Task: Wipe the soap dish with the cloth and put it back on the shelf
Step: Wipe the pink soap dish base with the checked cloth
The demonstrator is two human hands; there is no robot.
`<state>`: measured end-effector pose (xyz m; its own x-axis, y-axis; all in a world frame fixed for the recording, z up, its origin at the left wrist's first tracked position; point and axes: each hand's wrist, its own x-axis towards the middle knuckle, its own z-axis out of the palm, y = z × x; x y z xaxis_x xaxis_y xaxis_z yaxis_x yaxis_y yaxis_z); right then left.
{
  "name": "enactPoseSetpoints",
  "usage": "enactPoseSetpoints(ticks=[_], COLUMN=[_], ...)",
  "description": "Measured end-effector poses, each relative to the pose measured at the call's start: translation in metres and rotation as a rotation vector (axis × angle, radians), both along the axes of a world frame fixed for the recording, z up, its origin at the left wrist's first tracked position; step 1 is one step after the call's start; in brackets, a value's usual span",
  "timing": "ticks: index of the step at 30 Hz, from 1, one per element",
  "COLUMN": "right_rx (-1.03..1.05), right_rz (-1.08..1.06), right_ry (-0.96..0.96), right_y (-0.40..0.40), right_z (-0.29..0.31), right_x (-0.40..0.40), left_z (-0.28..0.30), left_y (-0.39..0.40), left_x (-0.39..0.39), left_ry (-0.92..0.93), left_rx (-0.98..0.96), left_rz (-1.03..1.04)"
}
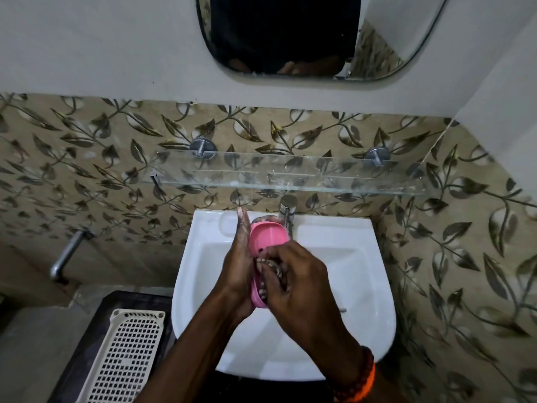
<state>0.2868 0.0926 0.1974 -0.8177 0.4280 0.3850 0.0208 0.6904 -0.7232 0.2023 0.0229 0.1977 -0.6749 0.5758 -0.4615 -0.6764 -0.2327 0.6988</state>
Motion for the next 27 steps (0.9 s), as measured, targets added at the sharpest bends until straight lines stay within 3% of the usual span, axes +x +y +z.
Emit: enactPoseSetpoints(ticks=[5,10,14,18,23,27], right_rx=[0.096,0.087,0.107,0.091,0.115,0.116], right_rz=[-0.114,0.017,-0.106,0.07,-0.11,0.035], right_ry=[-0.007,-0.059,-0.061,-0.084,-0.045,-0.025], right_y=[0.013,0.003,0.012,0.001,0.014,0.002], right_z=[-0.003,-0.005,-0.001,0.004,0.001,0.002], right_x=[-0.007,0.004,-0.008,0.003,-0.007,0.0], left_z=[0.0,-0.001,-0.001,0.0,0.0,-0.002], left_y=[0.001,-0.001,-0.001,-0.006,-0.004,-0.008], left_x=[0.002,0.002,0.004,0.0,0.008,0.007], left_ry=[-0.01,-0.003,0.045,0.089,0.091,0.098], left_rx=[0.012,0.015,-0.039,-0.056,-0.057,-0.072], left_rz=[-0.035,-0.02,-0.028,-0.001,-0.015,-0.001])
